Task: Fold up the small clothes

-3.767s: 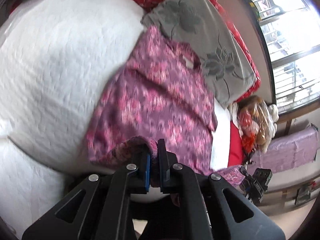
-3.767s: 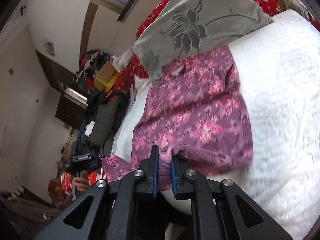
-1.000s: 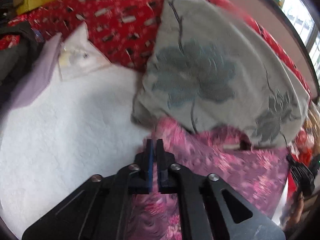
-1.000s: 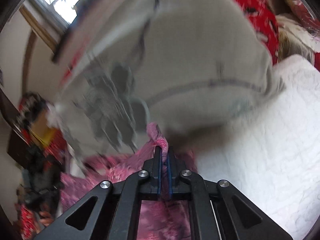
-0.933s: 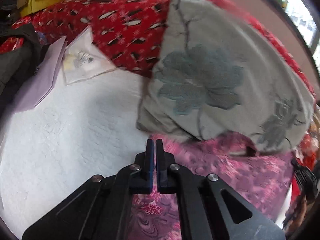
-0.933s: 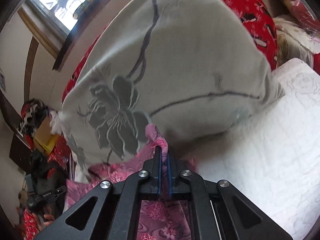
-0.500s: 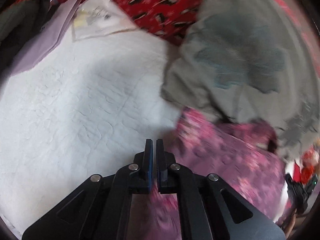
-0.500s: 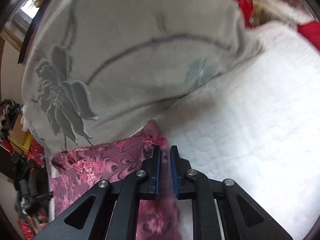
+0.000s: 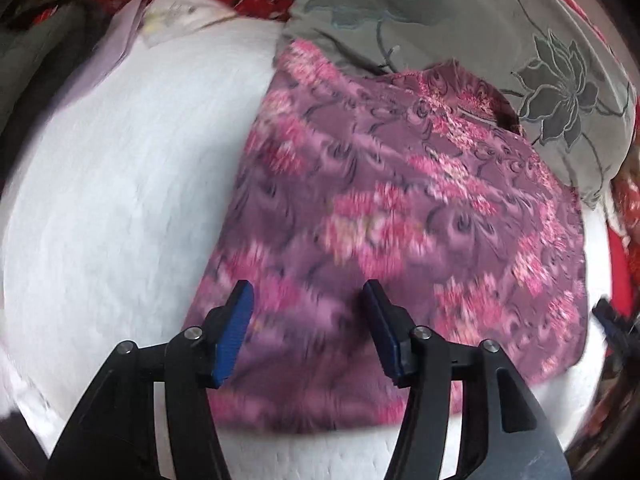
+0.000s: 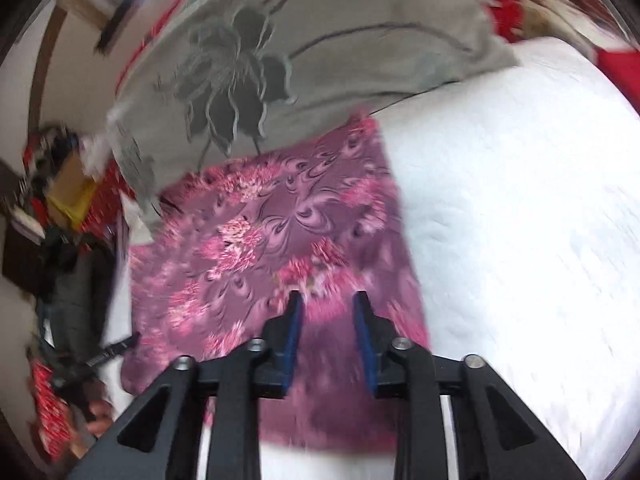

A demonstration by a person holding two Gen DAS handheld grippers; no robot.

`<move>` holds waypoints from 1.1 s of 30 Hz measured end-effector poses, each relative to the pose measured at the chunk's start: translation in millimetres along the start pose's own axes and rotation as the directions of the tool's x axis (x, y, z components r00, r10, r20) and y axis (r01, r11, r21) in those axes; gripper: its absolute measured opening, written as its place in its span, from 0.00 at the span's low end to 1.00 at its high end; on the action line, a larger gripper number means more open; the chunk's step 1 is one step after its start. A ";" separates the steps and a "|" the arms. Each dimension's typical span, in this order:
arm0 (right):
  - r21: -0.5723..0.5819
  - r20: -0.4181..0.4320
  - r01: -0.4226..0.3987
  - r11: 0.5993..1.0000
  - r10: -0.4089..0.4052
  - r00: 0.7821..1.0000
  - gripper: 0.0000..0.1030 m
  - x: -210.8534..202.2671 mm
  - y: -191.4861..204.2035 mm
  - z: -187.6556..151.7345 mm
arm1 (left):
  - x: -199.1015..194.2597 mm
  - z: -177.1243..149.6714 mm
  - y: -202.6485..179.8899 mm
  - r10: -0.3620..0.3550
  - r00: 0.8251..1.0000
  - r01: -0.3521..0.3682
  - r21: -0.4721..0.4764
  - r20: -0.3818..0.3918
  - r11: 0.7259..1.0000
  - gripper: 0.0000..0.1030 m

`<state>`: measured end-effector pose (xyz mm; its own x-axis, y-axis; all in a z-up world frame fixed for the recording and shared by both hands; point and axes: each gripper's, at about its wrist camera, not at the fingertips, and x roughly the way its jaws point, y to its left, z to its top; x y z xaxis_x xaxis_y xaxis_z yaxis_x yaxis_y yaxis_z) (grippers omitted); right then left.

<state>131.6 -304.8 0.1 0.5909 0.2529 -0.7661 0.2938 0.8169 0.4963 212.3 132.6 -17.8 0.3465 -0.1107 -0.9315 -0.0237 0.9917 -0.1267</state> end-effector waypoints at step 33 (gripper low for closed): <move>0.013 0.137 0.117 0.993 -0.117 0.984 0.20 -63.8 42.3 -62.1 | -30.7 -61.2 15.2 -0.074 0.997 0.072 -0.059 -0.022 0.996 0.60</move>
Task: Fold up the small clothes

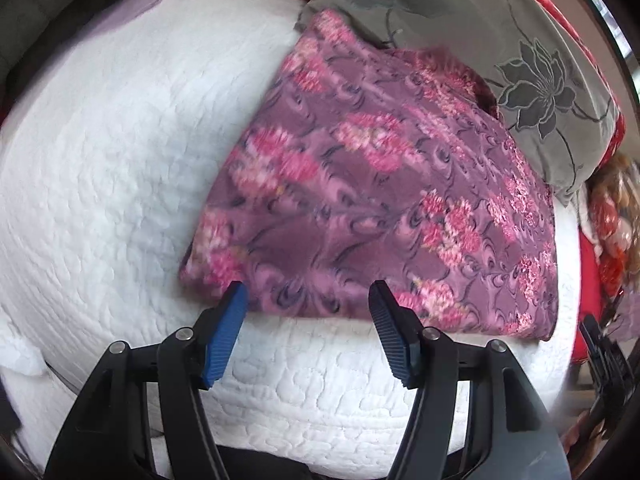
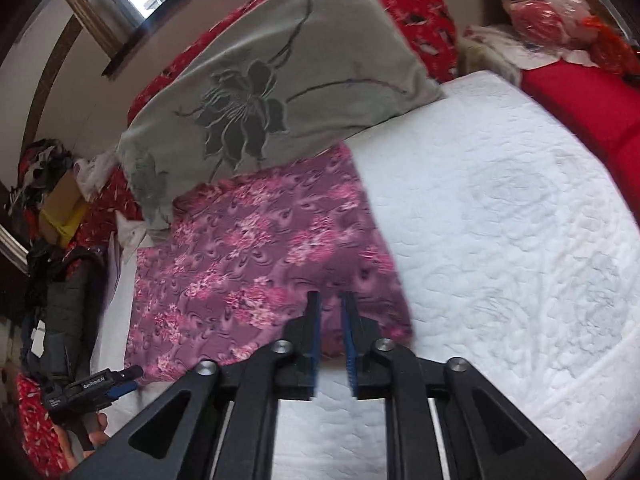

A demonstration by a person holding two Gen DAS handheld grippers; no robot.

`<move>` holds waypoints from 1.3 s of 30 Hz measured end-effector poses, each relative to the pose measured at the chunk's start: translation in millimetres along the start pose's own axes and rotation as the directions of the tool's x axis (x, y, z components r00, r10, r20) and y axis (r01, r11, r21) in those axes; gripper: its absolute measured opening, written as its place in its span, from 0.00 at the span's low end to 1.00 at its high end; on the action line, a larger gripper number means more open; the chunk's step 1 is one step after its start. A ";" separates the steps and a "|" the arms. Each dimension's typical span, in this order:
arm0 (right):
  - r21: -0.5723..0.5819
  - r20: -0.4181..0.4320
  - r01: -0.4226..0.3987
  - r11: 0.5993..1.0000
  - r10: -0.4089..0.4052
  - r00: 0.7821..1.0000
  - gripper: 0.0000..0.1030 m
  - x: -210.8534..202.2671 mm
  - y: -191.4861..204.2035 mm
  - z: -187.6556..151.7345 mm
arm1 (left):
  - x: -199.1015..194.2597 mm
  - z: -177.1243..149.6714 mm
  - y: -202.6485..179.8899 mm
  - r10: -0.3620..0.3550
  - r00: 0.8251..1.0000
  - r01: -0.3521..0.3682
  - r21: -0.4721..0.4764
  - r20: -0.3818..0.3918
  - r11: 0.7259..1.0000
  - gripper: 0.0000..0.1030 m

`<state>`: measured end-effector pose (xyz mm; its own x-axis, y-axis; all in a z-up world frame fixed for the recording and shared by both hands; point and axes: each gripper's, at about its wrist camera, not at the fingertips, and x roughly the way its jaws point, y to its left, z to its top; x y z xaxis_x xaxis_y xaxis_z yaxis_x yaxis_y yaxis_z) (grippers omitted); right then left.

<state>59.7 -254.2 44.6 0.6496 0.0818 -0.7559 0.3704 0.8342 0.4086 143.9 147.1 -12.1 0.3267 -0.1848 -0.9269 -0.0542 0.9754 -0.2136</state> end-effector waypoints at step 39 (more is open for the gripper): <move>0.000 0.034 -0.022 1.000 0.022 0.999 0.06 171.4 2.1 140.3 | 79.4 203.0 16.9 -0.031 0.995 0.028 0.029 0.098 0.999 0.04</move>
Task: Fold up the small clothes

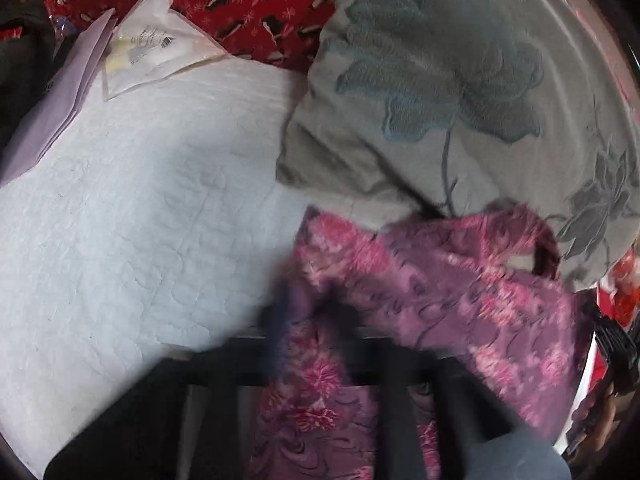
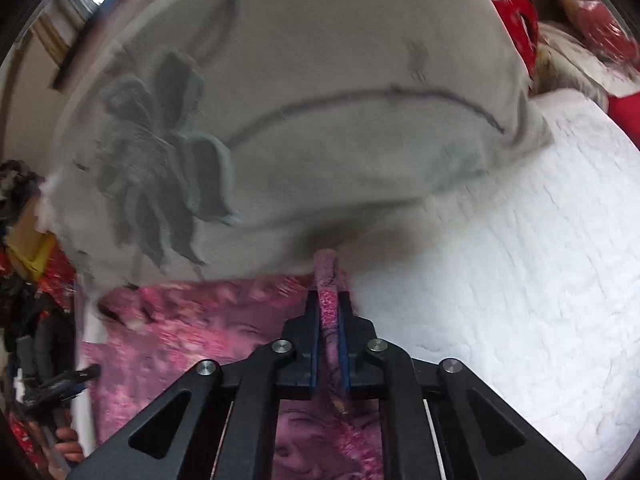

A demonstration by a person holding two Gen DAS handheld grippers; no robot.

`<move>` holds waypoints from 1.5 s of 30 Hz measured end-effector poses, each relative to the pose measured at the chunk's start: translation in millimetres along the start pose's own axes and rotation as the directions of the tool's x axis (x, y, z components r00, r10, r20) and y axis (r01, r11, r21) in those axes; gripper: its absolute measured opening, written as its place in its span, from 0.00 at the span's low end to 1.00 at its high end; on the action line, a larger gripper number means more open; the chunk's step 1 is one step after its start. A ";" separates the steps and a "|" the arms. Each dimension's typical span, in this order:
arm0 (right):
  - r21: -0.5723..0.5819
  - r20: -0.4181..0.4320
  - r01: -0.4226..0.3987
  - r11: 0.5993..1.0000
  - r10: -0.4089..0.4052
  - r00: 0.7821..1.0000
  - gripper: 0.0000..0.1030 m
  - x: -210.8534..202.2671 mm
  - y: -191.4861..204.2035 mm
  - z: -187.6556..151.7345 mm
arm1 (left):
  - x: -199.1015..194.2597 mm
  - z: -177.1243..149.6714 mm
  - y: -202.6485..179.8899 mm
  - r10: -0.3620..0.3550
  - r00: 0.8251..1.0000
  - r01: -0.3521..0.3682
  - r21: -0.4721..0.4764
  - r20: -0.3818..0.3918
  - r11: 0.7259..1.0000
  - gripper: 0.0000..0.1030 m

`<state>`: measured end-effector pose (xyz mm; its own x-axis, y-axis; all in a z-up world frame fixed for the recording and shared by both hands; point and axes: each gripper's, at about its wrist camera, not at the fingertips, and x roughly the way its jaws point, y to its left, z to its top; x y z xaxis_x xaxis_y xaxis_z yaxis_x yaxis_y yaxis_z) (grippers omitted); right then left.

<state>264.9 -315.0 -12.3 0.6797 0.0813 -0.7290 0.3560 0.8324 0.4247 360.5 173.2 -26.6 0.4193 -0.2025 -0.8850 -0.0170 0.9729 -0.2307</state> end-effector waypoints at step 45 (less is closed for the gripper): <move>-0.112 -0.103 0.061 0.992 -0.073 0.992 0.63 -83.4 3.1 -107.9 | -49.2 -135.4 -68.1 0.113 0.993 -0.119 0.187 0.045 0.975 0.79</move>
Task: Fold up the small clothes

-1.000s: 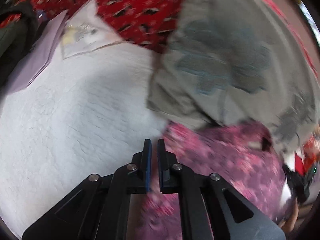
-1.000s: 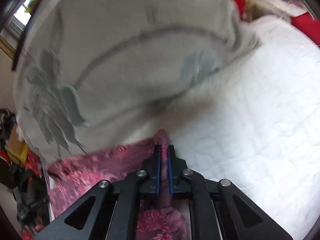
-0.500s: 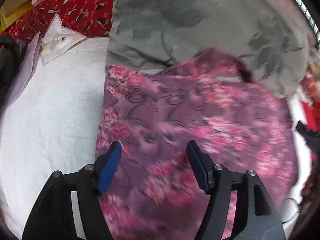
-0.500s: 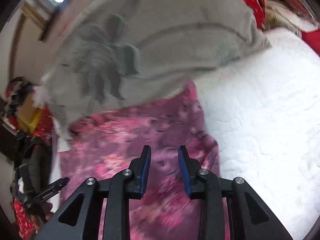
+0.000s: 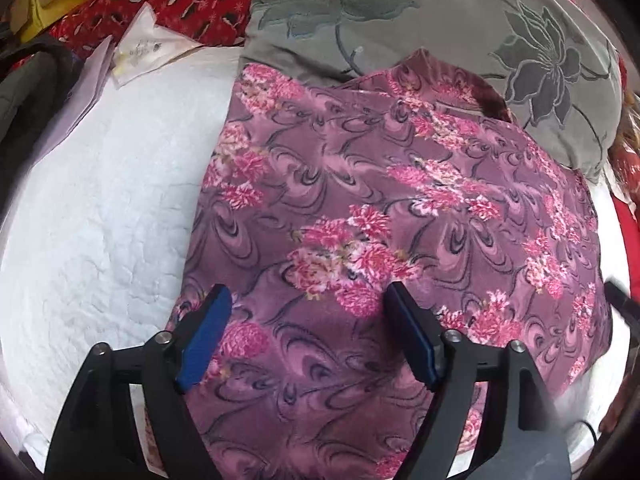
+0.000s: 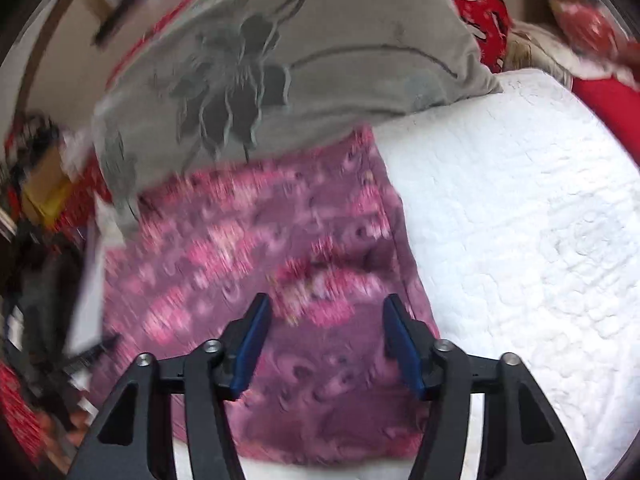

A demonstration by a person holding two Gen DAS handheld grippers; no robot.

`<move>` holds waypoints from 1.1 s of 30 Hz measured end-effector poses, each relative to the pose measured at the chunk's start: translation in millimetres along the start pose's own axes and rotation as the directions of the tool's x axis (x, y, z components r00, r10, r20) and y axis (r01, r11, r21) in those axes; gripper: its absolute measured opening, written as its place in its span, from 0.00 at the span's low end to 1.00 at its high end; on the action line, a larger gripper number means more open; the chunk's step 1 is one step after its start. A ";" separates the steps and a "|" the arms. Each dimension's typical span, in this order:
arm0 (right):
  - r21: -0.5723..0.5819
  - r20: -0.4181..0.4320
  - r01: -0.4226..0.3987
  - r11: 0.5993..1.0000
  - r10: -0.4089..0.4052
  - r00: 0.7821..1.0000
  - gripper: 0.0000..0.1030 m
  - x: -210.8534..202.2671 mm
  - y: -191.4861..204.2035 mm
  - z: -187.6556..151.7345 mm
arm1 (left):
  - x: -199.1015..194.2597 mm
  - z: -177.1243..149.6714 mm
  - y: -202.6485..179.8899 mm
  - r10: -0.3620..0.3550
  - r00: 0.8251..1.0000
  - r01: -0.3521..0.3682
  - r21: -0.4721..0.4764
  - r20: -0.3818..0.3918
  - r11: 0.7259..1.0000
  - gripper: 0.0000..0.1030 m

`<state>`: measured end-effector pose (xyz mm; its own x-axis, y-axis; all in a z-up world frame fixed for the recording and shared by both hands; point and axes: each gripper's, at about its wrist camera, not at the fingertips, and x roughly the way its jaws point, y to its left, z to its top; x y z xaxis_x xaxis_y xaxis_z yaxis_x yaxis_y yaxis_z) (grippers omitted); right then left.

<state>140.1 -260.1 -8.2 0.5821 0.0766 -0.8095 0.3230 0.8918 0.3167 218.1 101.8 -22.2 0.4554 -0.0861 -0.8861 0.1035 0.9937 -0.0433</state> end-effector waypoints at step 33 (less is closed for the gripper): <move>-0.304 -0.146 0.246 0.920 -0.300 0.943 0.88 24.5 59.3 -49.4 | -15.7 -24.2 30.2 -0.054 0.995 0.055 0.015 -0.082 0.998 0.87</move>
<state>136.7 -183.2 -33.6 0.3432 -0.1303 -0.9302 0.2132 0.9753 -0.0580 192.7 135.0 -20.7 0.3751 -0.1336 -0.9173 0.1414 0.9862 -0.0857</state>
